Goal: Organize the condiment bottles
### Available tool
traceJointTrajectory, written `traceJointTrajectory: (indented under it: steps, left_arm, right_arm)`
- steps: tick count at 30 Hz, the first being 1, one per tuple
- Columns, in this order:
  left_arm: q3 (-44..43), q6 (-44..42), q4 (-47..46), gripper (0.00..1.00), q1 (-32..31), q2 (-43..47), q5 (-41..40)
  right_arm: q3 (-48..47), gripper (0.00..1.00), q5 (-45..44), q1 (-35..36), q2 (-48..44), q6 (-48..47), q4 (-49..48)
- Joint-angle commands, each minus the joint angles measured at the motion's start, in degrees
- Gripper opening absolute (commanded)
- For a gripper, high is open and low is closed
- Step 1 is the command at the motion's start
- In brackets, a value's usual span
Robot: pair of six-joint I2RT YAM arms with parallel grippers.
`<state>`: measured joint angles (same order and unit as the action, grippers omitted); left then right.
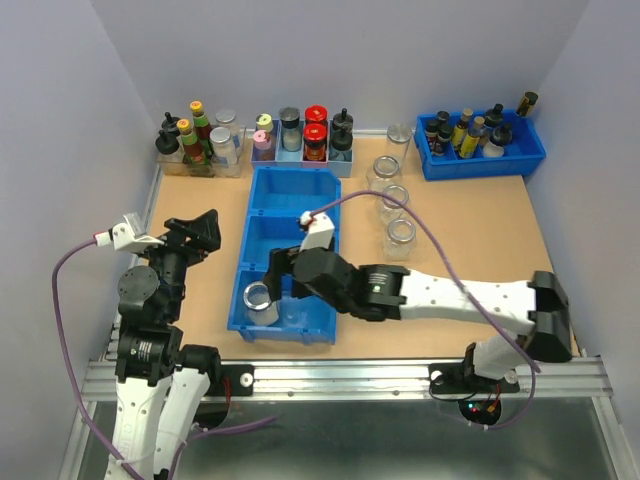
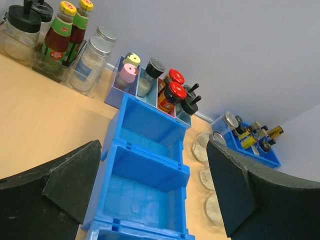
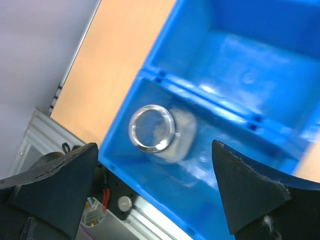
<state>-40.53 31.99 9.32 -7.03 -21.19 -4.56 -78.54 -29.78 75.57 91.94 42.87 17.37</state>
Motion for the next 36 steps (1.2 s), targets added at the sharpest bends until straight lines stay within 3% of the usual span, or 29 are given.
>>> traceJointTrajectory:
  steps: [1,4,10,14,19,23,36]
  left_arm:
    - [-1.39,0.09,-3.34,0.98,0.08,-0.69,2.01]
    - [-0.78,0.18,-4.4,0.98,0.0,-1.31,3.59]
    - [0.63,0.88,-6.07,0.98,0.0,-2.54,5.25]
    - [0.46,1.06,-6.77,0.98,0.0,-3.42,7.45]
    - [0.63,1.41,-7.48,0.98,0.0,-3.59,8.34]
    - [0.81,1.5,-7.65,0.98,0.0,-3.6,8.69]
    - [1.16,0.53,-6.95,0.98,0.0,-3.07,7.81]
  right_arm:
    - [8.39,1.0,-8.62,-4.18,-9.22,-2.97,0.38]
    - [16.65,1.0,-10.02,-10.42,-16.69,-3.14,3.02]
    - [23.78,1.0,-14.08,-19.04,-23.47,-9.81,7.15]
    - [25.01,1.0,-8.47,-30.27,-24.26,-14.65,7.24]
    - [23.79,1.0,-5.12,-37.07,-21.99,-19.84,5.67]
    - [23.7,1.0,4.79,-43.74,-19.09,-21.6,1.55]
    - [22.47,1.0,10.1,-46.57,-11.35,-23.45,-2.69]
